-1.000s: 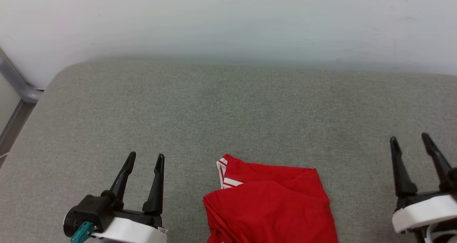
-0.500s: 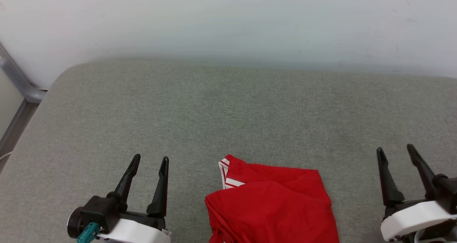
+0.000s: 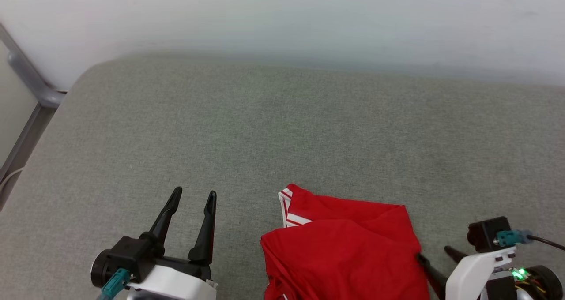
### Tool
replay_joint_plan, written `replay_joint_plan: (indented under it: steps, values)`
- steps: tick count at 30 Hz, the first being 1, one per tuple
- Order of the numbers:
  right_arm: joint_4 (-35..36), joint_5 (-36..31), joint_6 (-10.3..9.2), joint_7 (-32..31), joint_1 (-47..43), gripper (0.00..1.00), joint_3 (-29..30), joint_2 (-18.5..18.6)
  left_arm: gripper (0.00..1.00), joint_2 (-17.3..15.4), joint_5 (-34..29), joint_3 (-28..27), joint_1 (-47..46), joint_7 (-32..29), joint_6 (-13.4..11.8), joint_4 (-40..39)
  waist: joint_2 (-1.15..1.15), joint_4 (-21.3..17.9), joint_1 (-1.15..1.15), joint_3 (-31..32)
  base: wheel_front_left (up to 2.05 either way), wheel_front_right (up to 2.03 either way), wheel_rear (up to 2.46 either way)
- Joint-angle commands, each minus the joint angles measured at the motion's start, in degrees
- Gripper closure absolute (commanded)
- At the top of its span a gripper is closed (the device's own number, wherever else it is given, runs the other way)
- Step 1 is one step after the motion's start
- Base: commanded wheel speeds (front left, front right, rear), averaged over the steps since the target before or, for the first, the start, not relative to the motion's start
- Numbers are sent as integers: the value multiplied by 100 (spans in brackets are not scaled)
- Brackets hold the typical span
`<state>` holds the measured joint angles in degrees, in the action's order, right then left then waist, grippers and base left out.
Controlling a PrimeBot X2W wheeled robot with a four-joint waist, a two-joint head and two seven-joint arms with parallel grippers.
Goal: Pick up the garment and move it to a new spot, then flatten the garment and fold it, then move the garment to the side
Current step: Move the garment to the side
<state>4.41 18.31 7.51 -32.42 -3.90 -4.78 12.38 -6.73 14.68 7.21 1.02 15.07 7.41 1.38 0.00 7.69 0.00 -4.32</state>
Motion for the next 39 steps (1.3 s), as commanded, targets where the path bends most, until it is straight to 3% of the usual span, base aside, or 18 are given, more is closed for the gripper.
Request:
replay_joint_plan:
  steps: [1,10,19,20,22,32,39]
  values:
    - [0,43,-5,-86,21,0,-21,-38,0,-18,9,11,-64,11,9,5,0,52,0,-65,0,0,0]
    - [-281,-30,-5,-1440,334,0,73,-345,0,-26,45,170,-321,11,10,75,0,299,0,-411,0,0,0]
    - [-945,-86,-4,-1580,585,2,-305,-387,0,-56,69,208,-503,11,10,108,0,440,0,-605,0,0,0]
    - [-1043,-102,-4,-1551,601,55,-355,-372,0,-59,66,213,-507,11,11,111,0,443,0,-614,0,0,0]
    - [-1176,-161,-4,-1452,668,100,-451,-306,0,-71,71,248,-504,11,11,132,0,438,0,-613,0,0,0]
    - [-884,-201,-8,-931,1107,100,-847,238,0,-119,22,350,-334,11,10,149,0,-37,0,-323,0,0,0]
    - [-192,-335,-7,-1070,1493,100,-1456,1264,0,-127,-44,719,-182,11,10,9,0,-775,0,-272,0,0,0]
